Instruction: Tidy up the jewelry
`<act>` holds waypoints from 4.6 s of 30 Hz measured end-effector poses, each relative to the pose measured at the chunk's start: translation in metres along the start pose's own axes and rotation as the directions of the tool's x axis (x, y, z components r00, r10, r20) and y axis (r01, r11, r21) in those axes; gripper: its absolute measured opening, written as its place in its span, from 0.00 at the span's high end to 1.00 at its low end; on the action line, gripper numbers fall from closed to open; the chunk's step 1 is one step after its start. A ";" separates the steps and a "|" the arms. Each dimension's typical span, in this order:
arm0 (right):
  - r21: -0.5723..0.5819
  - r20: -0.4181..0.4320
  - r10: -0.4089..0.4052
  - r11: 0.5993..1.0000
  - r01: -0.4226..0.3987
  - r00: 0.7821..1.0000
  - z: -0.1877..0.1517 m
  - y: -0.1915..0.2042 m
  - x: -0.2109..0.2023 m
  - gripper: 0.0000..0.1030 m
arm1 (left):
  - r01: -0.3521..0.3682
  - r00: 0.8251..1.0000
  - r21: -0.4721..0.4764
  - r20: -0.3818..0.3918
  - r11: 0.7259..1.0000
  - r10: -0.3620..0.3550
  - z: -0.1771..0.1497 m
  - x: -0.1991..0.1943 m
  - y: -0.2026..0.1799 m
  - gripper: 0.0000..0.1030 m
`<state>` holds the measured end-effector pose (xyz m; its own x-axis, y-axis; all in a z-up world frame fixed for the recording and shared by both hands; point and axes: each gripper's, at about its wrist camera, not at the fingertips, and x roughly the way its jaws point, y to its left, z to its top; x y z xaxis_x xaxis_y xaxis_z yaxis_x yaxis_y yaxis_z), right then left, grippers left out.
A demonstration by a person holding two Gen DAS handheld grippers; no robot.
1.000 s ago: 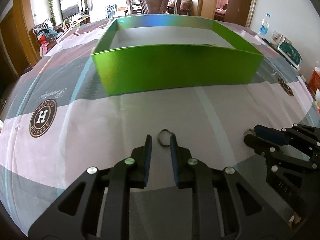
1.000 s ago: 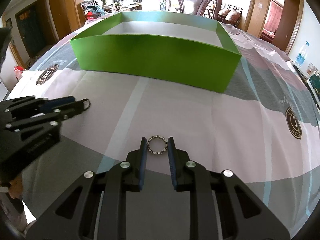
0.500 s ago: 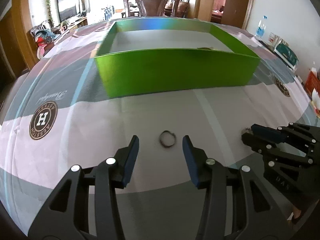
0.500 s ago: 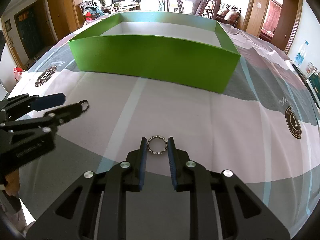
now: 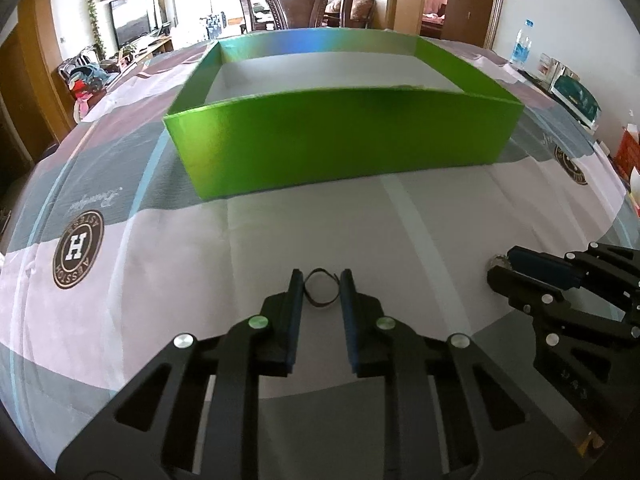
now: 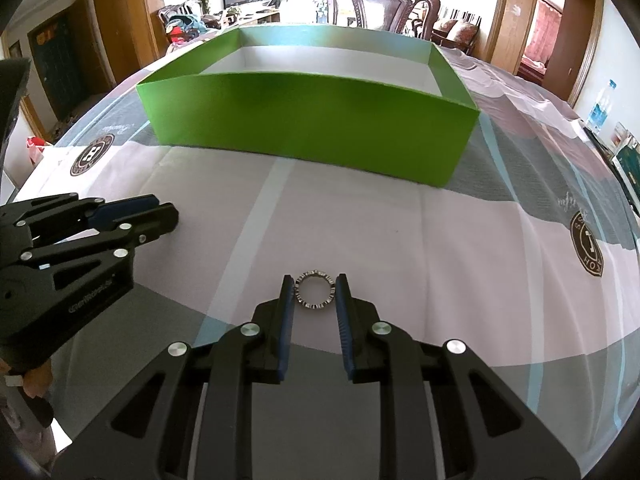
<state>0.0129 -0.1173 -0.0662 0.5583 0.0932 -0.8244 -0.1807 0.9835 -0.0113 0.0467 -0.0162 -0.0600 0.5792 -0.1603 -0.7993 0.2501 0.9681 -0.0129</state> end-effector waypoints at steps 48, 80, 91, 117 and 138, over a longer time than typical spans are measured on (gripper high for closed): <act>0.139 0.335 -0.129 0.987 0.086 0.933 0.076 -0.040 -0.069 0.12 | -0.122 0.938 -0.133 0.308 0.984 0.158 0.069 -0.074 0.036 0.20; 0.182 0.371 -0.219 0.970 0.161 0.903 0.002 -0.018 -0.098 0.03 | -0.151 0.920 -0.093 0.350 0.984 0.174 0.002 -0.114 -0.004 0.04; 0.179 0.377 -0.218 0.971 0.160 0.900 0.002 -0.016 -0.099 0.03 | -0.151 0.918 -0.095 0.355 0.984 0.175 0.001 -0.114 -0.006 0.04; 0.175 0.389 -0.215 0.972 0.157 0.896 0.001 -0.011 -0.104 0.03 | -0.155 0.917 -0.092 0.357 0.984 0.178 -0.001 -0.117 -0.005 0.04; 0.172 0.390 -0.220 0.971 0.164 0.894 -0.002 -0.010 -0.107 0.03 | -0.154 0.918 -0.093 0.355 0.984 0.177 -0.007 -0.118 -0.004 0.04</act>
<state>-0.0467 -0.1375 0.0214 0.8546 -0.0728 -0.5142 0.0553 0.9973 -0.0493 -0.0285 0.0001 0.0298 0.8514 -0.0439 -0.5226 0.0847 0.9949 0.0545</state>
